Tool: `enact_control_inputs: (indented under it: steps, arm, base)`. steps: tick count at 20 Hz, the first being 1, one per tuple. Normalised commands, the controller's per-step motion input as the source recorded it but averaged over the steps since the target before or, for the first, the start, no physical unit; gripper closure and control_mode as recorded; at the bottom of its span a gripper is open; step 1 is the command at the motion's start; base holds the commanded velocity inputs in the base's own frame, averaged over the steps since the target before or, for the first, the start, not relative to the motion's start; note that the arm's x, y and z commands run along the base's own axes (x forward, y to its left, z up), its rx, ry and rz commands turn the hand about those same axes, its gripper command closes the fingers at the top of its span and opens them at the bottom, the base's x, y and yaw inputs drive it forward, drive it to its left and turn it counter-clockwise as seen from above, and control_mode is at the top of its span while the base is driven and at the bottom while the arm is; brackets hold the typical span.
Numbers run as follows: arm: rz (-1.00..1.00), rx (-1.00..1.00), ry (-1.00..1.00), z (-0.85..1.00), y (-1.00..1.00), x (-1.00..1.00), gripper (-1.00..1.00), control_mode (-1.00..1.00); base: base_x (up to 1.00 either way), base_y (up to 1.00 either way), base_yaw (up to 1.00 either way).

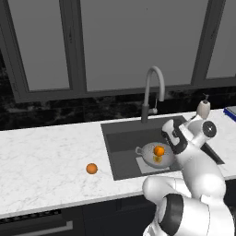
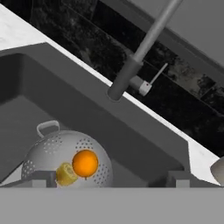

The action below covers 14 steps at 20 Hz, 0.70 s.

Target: Put the colander in the sink, put the kiwi, orange, tangerine in the colander, and turn on the sink faucet and pour water over the colander.

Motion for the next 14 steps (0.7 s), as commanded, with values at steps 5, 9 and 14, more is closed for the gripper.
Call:
enact_control_inputs:
  steps: [5, 9, 14]
  arm:
    - [-0.12, 0.17, 0.16, 1.00, -0.10, -0.76, -1.00, -1.00]
    - [-0.07, 0.04, 0.17, 0.84, 0.03, -0.62, -1.00, -1.00]
    - [0.03, 0.00, 0.01, 0.19, 0.76, -0.73, -1.00, -1.00]
  base:
    - [0.00, 0.00, 0.00]
    - [0.00, 0.00, 0.00]
    - [0.00, 0.00, 0.00]
